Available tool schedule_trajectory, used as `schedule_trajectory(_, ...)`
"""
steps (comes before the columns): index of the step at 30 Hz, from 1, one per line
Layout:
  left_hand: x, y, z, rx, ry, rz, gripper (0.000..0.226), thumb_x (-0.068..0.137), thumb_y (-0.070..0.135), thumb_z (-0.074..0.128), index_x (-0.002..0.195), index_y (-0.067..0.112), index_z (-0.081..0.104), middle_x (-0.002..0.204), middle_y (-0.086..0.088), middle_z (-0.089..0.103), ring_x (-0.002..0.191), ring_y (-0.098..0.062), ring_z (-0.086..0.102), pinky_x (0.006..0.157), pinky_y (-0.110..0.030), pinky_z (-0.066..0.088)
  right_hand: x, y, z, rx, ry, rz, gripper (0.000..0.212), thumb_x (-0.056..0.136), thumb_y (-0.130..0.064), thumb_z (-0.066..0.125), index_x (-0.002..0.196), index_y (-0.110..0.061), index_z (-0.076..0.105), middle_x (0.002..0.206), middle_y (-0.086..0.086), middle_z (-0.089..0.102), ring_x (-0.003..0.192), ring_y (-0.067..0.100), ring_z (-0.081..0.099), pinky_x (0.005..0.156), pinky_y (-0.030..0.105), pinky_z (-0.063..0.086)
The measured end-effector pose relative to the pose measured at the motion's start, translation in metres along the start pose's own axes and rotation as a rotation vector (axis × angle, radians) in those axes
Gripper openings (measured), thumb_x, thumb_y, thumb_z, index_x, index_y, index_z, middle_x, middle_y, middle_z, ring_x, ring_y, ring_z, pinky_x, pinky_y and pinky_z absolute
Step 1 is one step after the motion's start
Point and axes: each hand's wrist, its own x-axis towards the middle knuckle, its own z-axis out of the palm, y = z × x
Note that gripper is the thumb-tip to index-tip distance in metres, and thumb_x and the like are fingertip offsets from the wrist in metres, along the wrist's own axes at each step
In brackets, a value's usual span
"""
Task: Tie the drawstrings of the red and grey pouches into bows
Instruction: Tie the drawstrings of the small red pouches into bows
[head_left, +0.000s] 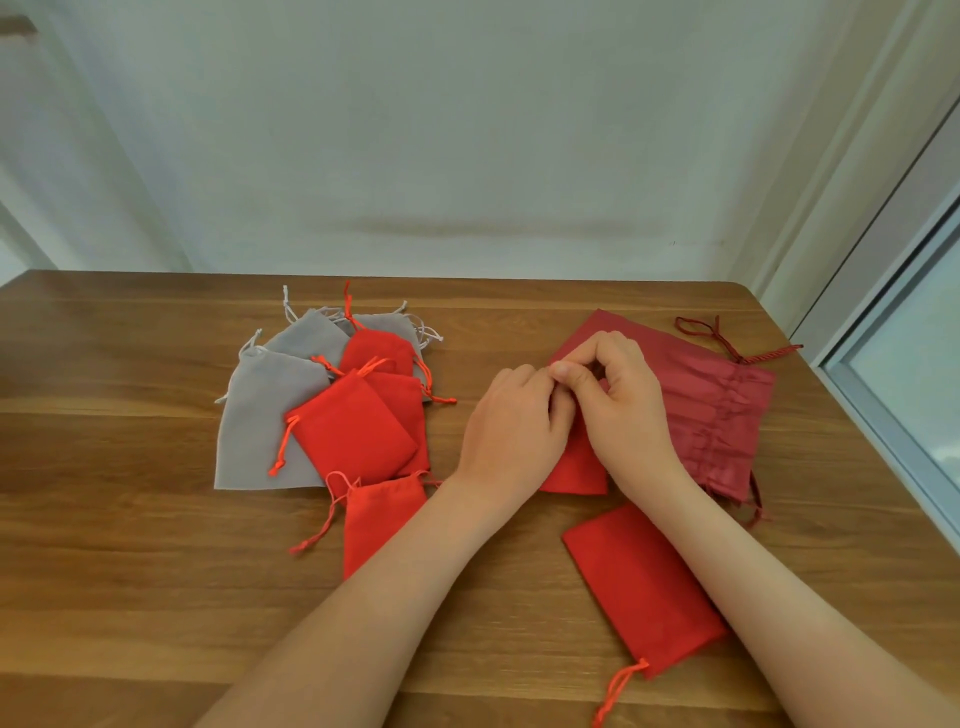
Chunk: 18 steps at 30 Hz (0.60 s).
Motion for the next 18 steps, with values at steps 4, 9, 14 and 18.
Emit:
schedule_trajectory(4, -0.0008, -0.0008, -0.0002, 0.058, -0.033, -0.003, 0.045, 0.082, 0.034, 0.024, 0.076, 0.004, 0.057, 0.076, -0.011, 0.056, 0.075, -0.029, 0.051, 0.06, -0.03, 0.029, -0.0022, 0.0001, 0.0019, -0.077, -0.02, -0.079, 0.016, 0.083, -0.005, 0.064, 0.07, -0.013, 0.057, 0.072, -0.003, 0.054, 0.081, 0.007, 0.045, 0.071, 0.01, 0.033)
schedule_trajectory(9, 0.0006, 0.0002, -0.0021, 0.046, 0.012, 0.016, 0.028, 0.083, 0.02, 0.035, 0.076, 0.004, 0.057, 0.071, -0.011, 0.055, 0.068, -0.031, 0.053, 0.059, -0.029, 0.026, -0.0013, -0.0014, 0.0014, -0.091, 0.016, -0.117, 0.012, 0.083, -0.004, 0.062, 0.075, -0.013, 0.062, 0.077, -0.011, 0.059, 0.082, 0.007, 0.049, 0.074, 0.012, 0.036)
schedule_trajectory(14, 0.0, -0.0001, -0.0052, -0.15, -0.005, -0.09, 0.016, 0.096, 0.016, 0.045, 0.098, 0.005, 0.057, 0.091, -0.013, 0.066, 0.09, -0.033, 0.059, 0.073, -0.036, 0.036, 0.0007, -0.0044, -0.0024, 0.012, 0.042, -0.009, 0.025, 0.083, 0.001, 0.059, 0.089, -0.023, 0.055, 0.086, -0.01, 0.06, 0.084, 0.002, 0.056, 0.073, 0.012, 0.04)
schedule_trajectory(18, -0.001, 0.0015, -0.0071, -0.159, -0.047, -0.065, 0.02, 0.097, 0.026, 0.045, 0.101, 0.01, 0.057, 0.088, -0.01, 0.067, 0.086, -0.03, 0.06, 0.072, -0.041, 0.041, 0.0036, -0.0056, -0.0067, 0.071, 0.079, 0.026, 0.035, 0.083, 0.003, 0.06, 0.091, -0.03, 0.049, 0.083, -0.014, 0.058, 0.079, -0.006, 0.054, 0.069, 0.008, 0.037)
